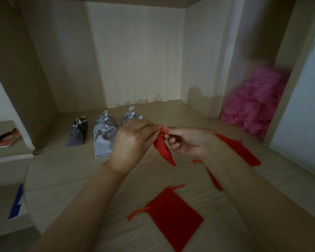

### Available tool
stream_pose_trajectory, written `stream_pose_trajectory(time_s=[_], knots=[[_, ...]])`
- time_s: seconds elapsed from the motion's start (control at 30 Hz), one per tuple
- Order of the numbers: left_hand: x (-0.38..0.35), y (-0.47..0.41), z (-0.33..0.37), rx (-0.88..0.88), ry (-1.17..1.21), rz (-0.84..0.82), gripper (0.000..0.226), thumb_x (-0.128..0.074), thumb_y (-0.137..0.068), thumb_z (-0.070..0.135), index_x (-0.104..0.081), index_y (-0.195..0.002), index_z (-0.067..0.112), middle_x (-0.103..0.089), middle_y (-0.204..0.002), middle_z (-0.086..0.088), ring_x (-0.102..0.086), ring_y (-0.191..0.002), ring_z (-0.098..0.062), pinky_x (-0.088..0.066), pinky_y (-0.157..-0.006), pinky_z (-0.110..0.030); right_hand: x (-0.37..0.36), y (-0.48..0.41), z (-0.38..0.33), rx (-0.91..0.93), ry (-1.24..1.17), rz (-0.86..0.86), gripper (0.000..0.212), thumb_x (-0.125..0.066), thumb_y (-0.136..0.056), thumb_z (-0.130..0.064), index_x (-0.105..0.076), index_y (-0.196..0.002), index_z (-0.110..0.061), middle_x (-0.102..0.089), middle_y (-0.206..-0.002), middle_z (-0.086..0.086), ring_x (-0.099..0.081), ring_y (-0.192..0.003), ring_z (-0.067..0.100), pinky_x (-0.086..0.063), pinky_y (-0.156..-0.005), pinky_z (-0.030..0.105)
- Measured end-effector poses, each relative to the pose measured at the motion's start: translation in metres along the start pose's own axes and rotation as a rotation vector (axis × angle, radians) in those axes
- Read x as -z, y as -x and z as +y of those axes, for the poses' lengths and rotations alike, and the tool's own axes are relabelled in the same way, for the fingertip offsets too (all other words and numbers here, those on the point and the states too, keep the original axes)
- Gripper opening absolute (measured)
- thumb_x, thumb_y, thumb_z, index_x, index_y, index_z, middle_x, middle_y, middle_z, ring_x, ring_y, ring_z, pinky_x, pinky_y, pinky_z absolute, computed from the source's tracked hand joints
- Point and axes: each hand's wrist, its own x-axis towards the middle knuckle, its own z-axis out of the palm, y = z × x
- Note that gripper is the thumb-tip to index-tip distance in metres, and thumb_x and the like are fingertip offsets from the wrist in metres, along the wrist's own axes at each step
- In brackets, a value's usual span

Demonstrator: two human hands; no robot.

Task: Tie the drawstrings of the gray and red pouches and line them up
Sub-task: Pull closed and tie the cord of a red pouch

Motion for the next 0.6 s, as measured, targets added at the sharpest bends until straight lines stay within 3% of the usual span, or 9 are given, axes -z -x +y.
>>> stream_pose_trajectory(time_s=[0.37, 0.5, 0.6], knots=[[0.001, 0.000, -0.002, 0.014, 0.076, -0.117, 0.020, -0.062, -0.088, 0.021, -0.074, -0.095, 0.008, -0.071, -0.086, -0.006, -0.068, -0.075, -0.018, -0.053, -0.066, -0.032, 0.005, 0.005, -0.004, 0.040, 0.107, 0.022, 0.015, -0.060, -0.089, -0.006, -0.064, -0.075, -0.009, -0.067, -0.058, 0.001, -0.058, -0.044, 0.001, -0.041, -0.039, 0.008], [0.003, -0.001, 0.001, 0.076, 0.168, -0.077, 0.020, -0.063, -0.086, 0.021, -0.074, -0.096, 0.007, -0.072, -0.089, -0.006, -0.067, -0.080, -0.013, -0.054, -0.072, -0.029, 0.005, 0.005, -0.004, 0.049, 0.076, 0.016, 0.017, -0.058, -0.089, -0.004, -0.063, -0.073, -0.008, -0.066, -0.057, 0.001, -0.057, -0.044, 0.002, -0.041, -0.040, 0.009], [0.006, -0.004, 0.008, 0.192, 0.268, 0.008, 0.017, -0.068, -0.082, 0.016, -0.074, -0.092, 0.005, -0.073, -0.087, -0.003, -0.065, -0.082, -0.004, -0.051, -0.077, -0.018, 0.005, 0.004, -0.004, 0.075, 0.054, -0.045, 0.028, -0.057, -0.088, -0.004, -0.068, -0.062, -0.009, -0.065, -0.058, 0.000, -0.057, -0.045, 0.002, -0.043, -0.042, 0.009]])
